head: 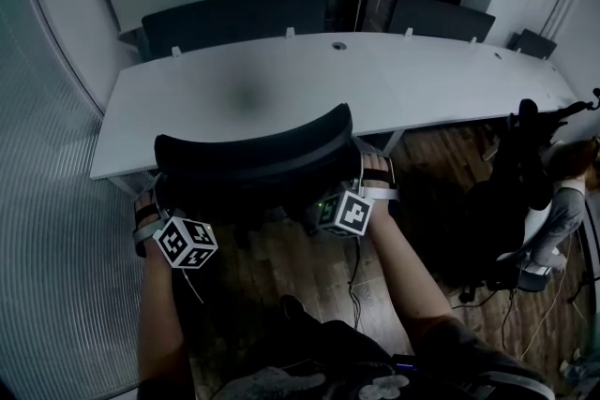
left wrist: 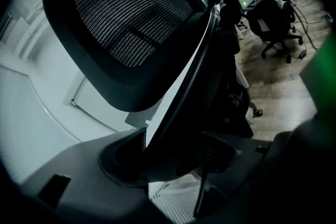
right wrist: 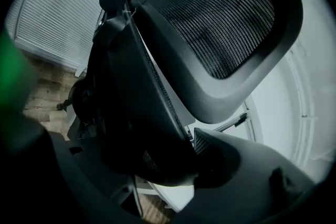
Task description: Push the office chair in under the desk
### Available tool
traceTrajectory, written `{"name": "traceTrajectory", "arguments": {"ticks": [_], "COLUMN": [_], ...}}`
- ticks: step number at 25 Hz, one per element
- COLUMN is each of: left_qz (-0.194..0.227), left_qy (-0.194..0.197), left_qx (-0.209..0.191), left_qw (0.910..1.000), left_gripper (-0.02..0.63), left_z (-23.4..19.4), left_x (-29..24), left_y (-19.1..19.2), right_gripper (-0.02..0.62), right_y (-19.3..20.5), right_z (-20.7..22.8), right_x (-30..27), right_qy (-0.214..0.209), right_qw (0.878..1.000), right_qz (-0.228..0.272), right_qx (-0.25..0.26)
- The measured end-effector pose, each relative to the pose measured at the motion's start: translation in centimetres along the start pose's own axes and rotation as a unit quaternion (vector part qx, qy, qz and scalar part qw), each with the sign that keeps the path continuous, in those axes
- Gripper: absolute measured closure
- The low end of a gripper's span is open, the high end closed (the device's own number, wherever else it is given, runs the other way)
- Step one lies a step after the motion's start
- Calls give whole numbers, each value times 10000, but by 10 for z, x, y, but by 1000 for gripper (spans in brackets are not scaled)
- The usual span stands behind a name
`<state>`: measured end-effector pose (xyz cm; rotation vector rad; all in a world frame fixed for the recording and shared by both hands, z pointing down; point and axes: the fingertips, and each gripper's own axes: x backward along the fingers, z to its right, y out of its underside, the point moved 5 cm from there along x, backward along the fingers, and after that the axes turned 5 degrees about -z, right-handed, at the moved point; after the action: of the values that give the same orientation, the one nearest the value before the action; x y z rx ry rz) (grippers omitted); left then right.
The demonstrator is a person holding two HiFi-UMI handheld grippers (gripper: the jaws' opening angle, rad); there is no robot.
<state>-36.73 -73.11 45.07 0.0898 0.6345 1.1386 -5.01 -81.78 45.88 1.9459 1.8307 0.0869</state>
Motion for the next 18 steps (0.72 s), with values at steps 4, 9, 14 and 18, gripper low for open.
{"name": "traceTrajectory", "arguments": {"ticks": [4, 9, 14, 18], "left_qz": [-80, -113, -297, -271], "left_qy": [2, -165, -171, -223], "left_qx": [1, -15, -90, -46], "left_qw": [10000, 9998, 9994, 9994], "left_gripper": [334, 334, 334, 332], "left_z": [2, 1, 1, -1], "left_x": [-4, -1, -2, -1], "left_y": [-2, -6, -5, -2], "right_gripper": [305, 305, 305, 304], "right_y": [2, 4, 2, -3], "right_z": [0, 1, 2, 4], "right_x": [-4, -3, -1, 3], "right_qy": [55, 151, 170, 144], "right_qw": [9999, 9998, 9997, 9999], "right_qz": [85, 108, 47, -14], "right_qx": [13, 113, 169, -40]}}
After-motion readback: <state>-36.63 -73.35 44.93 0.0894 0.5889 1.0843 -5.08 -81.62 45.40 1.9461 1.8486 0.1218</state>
